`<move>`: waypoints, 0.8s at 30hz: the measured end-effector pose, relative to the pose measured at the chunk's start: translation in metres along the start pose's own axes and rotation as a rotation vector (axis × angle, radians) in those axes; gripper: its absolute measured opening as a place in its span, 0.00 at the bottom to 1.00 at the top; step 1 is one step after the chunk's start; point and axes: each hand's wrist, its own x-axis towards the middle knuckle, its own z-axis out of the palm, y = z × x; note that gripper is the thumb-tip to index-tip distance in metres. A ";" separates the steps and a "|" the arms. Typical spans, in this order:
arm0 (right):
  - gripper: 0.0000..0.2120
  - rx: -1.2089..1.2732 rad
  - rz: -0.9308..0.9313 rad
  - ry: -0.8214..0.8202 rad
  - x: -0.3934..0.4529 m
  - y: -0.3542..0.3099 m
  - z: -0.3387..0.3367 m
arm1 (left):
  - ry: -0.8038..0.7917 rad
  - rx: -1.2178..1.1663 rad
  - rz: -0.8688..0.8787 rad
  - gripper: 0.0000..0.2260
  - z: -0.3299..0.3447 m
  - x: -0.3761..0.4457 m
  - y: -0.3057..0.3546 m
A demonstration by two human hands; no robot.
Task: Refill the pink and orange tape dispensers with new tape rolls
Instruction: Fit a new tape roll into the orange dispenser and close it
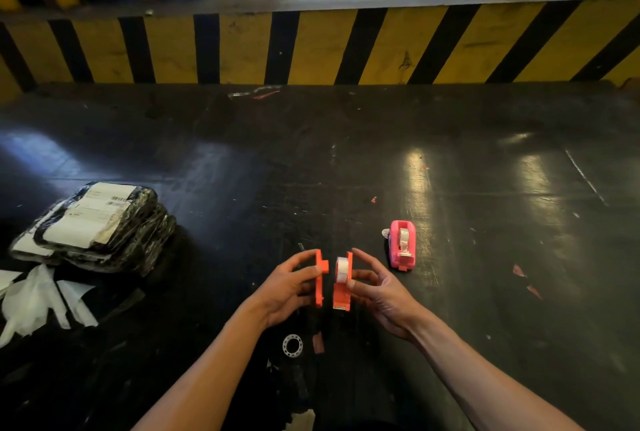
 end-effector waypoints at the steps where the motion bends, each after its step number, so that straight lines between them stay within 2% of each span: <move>1: 0.34 -0.015 0.009 -0.008 0.000 -0.001 0.000 | -0.033 0.003 0.015 0.19 0.003 -0.001 0.002; 7: 0.34 -0.005 0.036 -0.035 -0.003 -0.003 0.001 | -0.085 0.019 0.057 0.24 0.008 0.002 0.004; 12: 0.31 0.044 0.033 -0.031 -0.007 -0.003 0.000 | -0.082 0.085 0.075 0.23 0.010 0.003 0.003; 18: 0.32 0.102 0.015 -0.012 -0.006 -0.002 -0.001 | -0.037 0.051 0.095 0.20 0.014 0.002 0.003; 24: 0.31 0.057 0.028 -0.039 -0.009 -0.009 0.000 | -0.049 0.085 0.052 0.21 0.017 0.001 0.005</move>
